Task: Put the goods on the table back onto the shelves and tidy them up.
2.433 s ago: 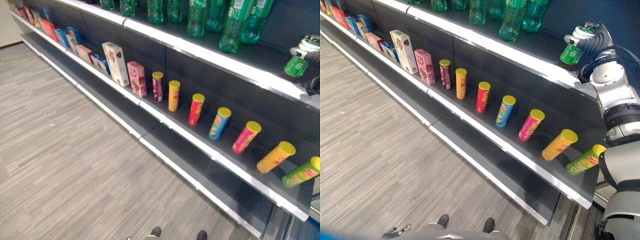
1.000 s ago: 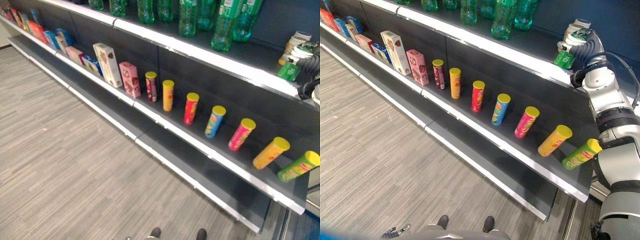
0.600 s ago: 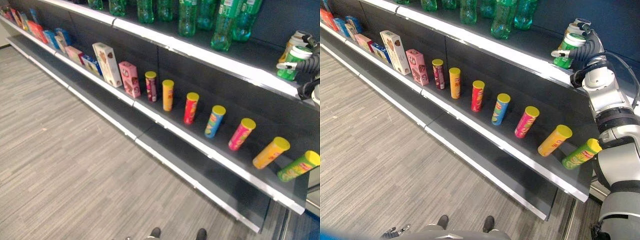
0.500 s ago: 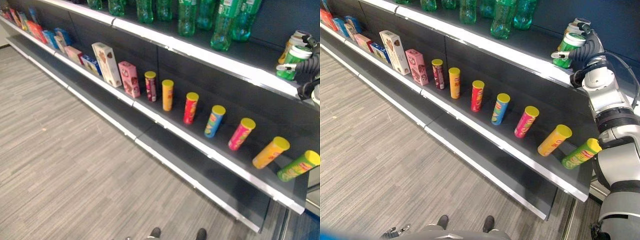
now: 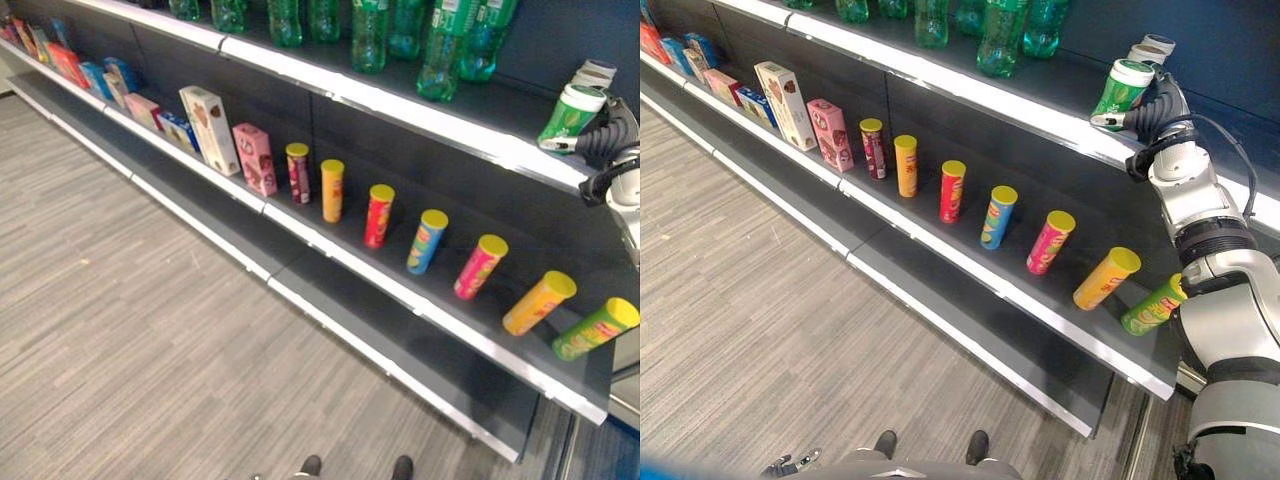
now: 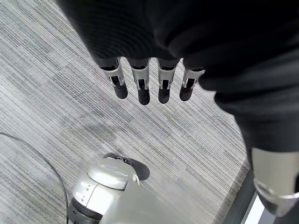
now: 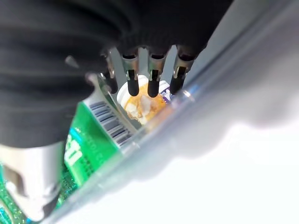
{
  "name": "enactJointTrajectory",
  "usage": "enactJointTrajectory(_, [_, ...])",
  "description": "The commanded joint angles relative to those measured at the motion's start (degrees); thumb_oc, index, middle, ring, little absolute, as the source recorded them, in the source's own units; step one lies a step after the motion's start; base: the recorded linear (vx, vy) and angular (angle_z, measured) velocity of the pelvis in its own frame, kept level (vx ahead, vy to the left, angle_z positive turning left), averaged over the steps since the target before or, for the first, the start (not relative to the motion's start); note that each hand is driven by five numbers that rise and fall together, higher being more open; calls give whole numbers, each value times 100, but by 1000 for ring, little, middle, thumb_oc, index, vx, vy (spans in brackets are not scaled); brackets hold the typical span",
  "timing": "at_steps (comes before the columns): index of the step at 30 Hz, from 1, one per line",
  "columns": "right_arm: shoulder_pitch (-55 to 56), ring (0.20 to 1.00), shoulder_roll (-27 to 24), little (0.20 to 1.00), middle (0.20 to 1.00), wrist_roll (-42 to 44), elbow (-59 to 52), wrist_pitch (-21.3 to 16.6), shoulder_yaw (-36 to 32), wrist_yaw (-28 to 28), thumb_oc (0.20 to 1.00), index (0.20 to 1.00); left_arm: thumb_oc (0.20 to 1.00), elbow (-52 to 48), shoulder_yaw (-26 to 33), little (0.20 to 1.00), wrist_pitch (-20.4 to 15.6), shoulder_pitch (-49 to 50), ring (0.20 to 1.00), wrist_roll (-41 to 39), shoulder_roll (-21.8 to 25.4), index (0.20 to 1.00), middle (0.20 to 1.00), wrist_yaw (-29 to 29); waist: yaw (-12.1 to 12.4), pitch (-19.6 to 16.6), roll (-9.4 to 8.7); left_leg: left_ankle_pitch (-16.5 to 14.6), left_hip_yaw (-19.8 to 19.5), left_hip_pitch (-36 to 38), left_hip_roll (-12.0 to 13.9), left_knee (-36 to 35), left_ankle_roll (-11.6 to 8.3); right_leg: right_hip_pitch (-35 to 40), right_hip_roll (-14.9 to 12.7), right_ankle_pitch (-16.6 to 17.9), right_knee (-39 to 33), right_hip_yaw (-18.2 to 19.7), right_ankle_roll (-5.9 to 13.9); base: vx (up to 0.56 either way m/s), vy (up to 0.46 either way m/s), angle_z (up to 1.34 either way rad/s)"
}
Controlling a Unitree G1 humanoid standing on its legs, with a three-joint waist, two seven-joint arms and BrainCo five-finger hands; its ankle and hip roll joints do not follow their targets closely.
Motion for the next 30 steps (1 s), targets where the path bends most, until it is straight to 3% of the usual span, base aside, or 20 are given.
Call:
enactJointTrajectory(1, [-553, 1000, -151, 1000, 1000, -297, 107, -111, 151, -207, 1000, 1000, 1000, 68, -357, 1000, -65, -163, 1000, 40, 187, 1000, 1000, 83, 110, 59, -161, -441, 736, 88, 118, 66, -37, 333, -374, -901, 221, 316, 459, 0, 0, 0])
enactJointTrajectory(8, [-729, 1000, -513, 1000, 1000, -434, 130, -128, 94, -475, 1000, 1000, 1000, 103, -342, 1000, -59, -139, 1000, 93, 183, 1000, 1000, 120, 38, 60, -171, -452, 788, 95, 120, 62, -31, 325, -390, -883, 212, 351, 477, 0, 0, 0])
enactJointTrajectory(12, [-574, 1000, -785, 1000, 1000, -400, -610, -187, -222, -765, 1000, 1000, 1000, 113, -262, 1000, -38, -163, 1000, 113, 156, 1000, 1000, 176, -32, 61, -167, -463, 825, 100, 129, 62, -18, 311, -391, -876, 218, 384, 486, -1, 6, -1])
enactJointTrajectory(14, [-124, 1000, -1050, 1000, 1000, -424, -1720, -305, -755, -999, 1000, 1000, 1000, 124, -107, 1000, -7, -156, 1000, 134, 71, 1000, 1000, 205, -133, 49, -135, -484, 861, 115, 142, 60, 1, 297, -396, -873, 221, 406, 493, 2, 30, -5])
enactJointTrajectory(17, [1211, 1000, -1376, 1000, 1000, -618, -3557, -610, -2213, -1309, 1000, 1000, 1000, 141, 145, 1000, 61, -87, 1000, 265, -50, 1000, 1000, 224, -278, -2, -135, -508, 897, 103, 135, 91, 39, 255, -422, -857, 229, 445, 507, -7, 25, -1])
enactJointTrajectory(19, [2076, 1000, -1448, 1000, 1000, -701, -4292, -773, -3175, -1394, 1000, 1000, 1000, 184, 243, 1000, 87, -72, 1000, 382, -54, 1000, 1000, 211, -306, -34, -176, -557, 931, 128, 139, 111, 57, 255, -426, -849, 223, 481, 519, 4, 15, -3])
enactJointTrajectory(21, [2581, 1000, -1430, 1000, 1000, -582, -4792, -947, -3718, -1383, 1000, 1000, 1000, 194, 332, 1000, 92, -54, 1000, 454, -112, 1000, 1000, 212, -395, -58, -182, -599, 992, 146, 131, 143, 83, 241, -444, -827, 228, 523, 543, -8, 56, -26])
enactJointTrajectory(23, [3181, 1000, -1310, 1000, 1000, -203, -5269, -1162, -4242, -1134, 1000, 1000, 1000, 193, 325, 1000, 80, -54, 1000, 480, -95, 1000, 1000, 179, -414, -71, -233, -628, 1074, 148, 115, 173, 108, 192, -466, -802, 248, 602, 570, -31, 72, -35])
enactJointTrajectory(26, [4006, 1000, -994, 1000, 1000, 1403, -5982, -1615, -4641, 2, 1000, 1000, 1000, 119, 403, 1000, 15, -24, 1000, 489, -75, 1000, 1000, 33, -592, -70, -286, -681, 1273, 178, 89, 203, 152, 73, -506, -721, 289, 766, 633, -54, 102, -34])
enactJointTrajectory(27, [4670, 1000, -645, 1000, 1000, 2794, -6488, -1717, -4875, 1117, 1000, 1000, 1000, 30, 457, 1000, -34, 8, 1000, 507, -11, 1000, 1000, -136, -701, -63, -322, -708, 1444, 197, 60, 212, 180, -30, -540, -635, 290, 912, 700, -66, 131, -48])
enactJointTrajectory(30, [5107, 1000, -284, 1000, 1000, 3395, -6696, -1584, -4956, 1628, 1000, 1000, 1000, 39, 513, 1000, -57, -2, 1000, 577, 59, 1000, 1000, -196, -771, -54, -327, -723, 1563, 212, 37, 218, 200, -111, -559, -572, 297, 1027, 734, -44, 83, -31])
